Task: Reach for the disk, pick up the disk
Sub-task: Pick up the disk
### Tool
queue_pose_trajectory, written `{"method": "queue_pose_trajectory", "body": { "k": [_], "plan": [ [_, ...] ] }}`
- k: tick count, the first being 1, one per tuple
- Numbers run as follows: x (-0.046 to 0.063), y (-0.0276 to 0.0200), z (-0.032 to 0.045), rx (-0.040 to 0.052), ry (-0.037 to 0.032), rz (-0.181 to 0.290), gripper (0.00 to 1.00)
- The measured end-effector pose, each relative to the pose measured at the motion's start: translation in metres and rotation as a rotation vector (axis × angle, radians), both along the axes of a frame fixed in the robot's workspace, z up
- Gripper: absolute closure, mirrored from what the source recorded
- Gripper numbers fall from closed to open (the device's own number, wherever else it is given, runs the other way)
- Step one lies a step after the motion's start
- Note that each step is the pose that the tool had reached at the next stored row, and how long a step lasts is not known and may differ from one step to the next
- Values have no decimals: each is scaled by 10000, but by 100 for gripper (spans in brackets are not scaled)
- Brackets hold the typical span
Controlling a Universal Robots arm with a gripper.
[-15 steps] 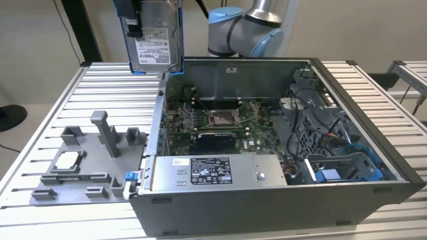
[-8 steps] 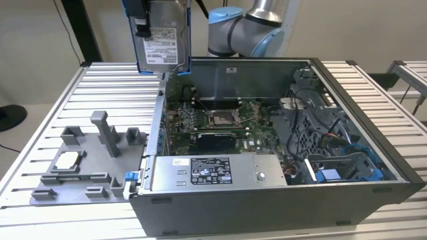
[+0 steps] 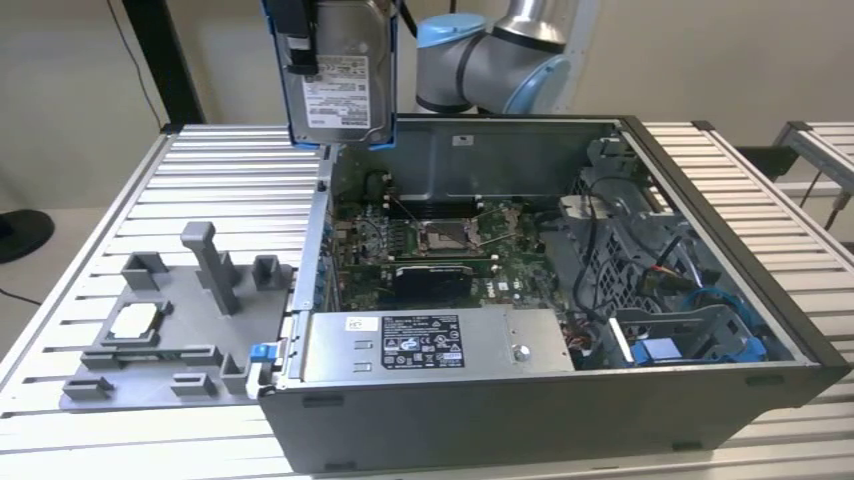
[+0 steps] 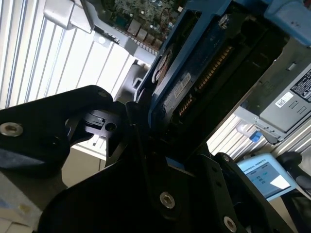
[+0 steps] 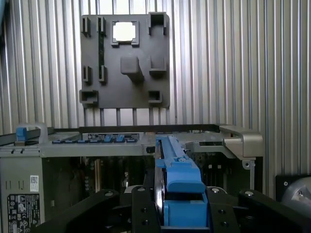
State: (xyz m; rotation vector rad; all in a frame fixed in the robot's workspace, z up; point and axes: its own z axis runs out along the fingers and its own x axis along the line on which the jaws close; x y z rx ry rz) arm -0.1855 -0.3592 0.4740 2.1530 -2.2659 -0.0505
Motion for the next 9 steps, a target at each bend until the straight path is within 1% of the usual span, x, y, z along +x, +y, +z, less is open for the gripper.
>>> {"method": "queue_pose_trajectory", "body": {
  "k": [9],
  "plan": [
    [193, 0, 0, 0, 0, -1, 100]
  ]
}}
